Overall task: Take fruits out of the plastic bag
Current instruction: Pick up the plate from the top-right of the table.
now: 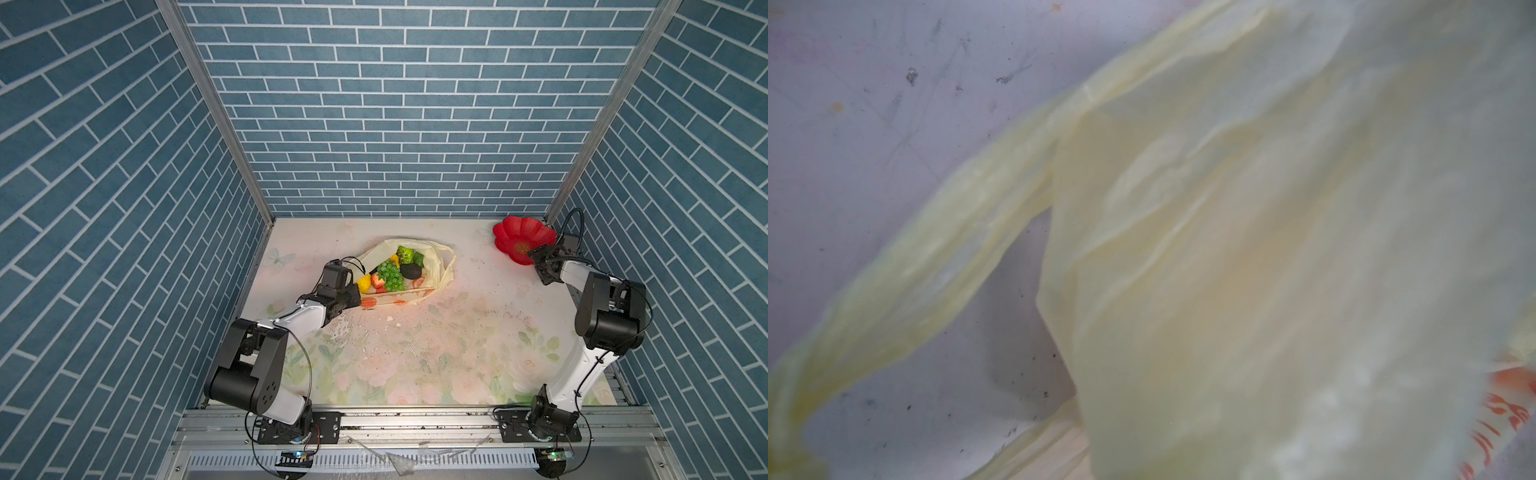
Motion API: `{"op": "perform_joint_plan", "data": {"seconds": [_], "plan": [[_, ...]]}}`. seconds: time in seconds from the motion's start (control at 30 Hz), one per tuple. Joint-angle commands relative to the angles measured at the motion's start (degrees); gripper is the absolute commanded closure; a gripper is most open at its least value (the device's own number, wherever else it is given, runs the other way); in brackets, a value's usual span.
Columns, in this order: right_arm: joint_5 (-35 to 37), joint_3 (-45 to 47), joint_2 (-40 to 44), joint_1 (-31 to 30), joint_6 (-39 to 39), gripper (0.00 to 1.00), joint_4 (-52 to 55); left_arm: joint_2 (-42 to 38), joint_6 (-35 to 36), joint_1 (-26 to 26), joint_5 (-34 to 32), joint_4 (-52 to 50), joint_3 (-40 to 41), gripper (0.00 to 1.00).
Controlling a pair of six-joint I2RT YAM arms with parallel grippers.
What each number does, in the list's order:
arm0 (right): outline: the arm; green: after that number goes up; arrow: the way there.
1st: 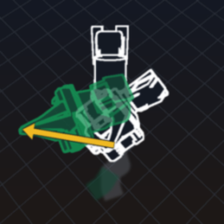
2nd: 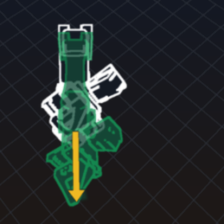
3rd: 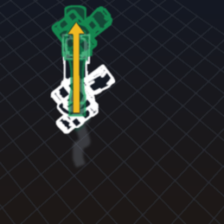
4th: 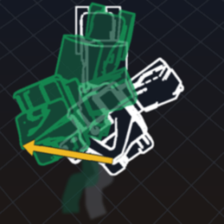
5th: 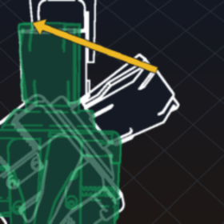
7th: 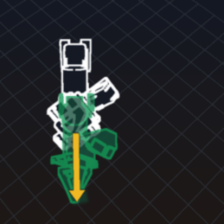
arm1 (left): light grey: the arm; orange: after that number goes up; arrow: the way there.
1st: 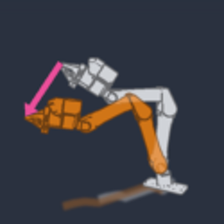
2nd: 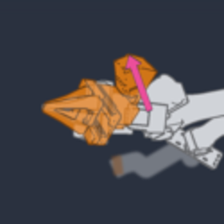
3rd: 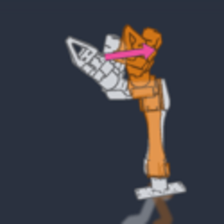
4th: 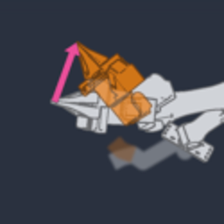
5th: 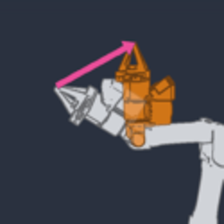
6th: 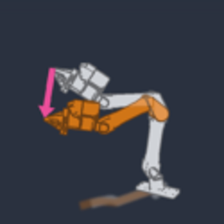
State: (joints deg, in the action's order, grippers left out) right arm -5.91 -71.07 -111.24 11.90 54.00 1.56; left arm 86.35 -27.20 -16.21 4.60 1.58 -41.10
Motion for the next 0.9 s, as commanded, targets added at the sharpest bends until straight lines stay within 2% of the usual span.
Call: {"op": "perform_joint_plan", "data": {"seconds": [0.0,0.17,0.37,0.57,0.73,0.87], "plan": [[-1.59,-5.2,-2.83,0.12,1.9,0.22,1.31,-0.6,0.43,-0.04,0.28,-0.13,0.67,0.98],[-1.77,-6.97,-5.38,0.13,2.81,0.32,2.04,-0.58,0.46,-0.05,0.32,-0.27,0.67,0.98],[-1.53,-6.25,-5.65,0.07,3.7,0.5,1.87,-0.35,0.4,-0.05,0.32,-0.26,0.67,0.97],[-2.95,-3.41,-4.13,0.14,4.61,0.8,-1.05,-0.77,0.43,-0.05,-0.12,-0.29,0.74,0.97],[-3.99,0.37,-2.02,0.13,6.1,0.91,-3.65,-0.8,0.43,-0.05,-0.14,-0.27,0.76,0.97],[-5.3,3.72,0.1,0.05,6.91,0.94,-5.78,-0.86,0.48,-0.05,-0.1,-0.44,0.74,0.97]]}}
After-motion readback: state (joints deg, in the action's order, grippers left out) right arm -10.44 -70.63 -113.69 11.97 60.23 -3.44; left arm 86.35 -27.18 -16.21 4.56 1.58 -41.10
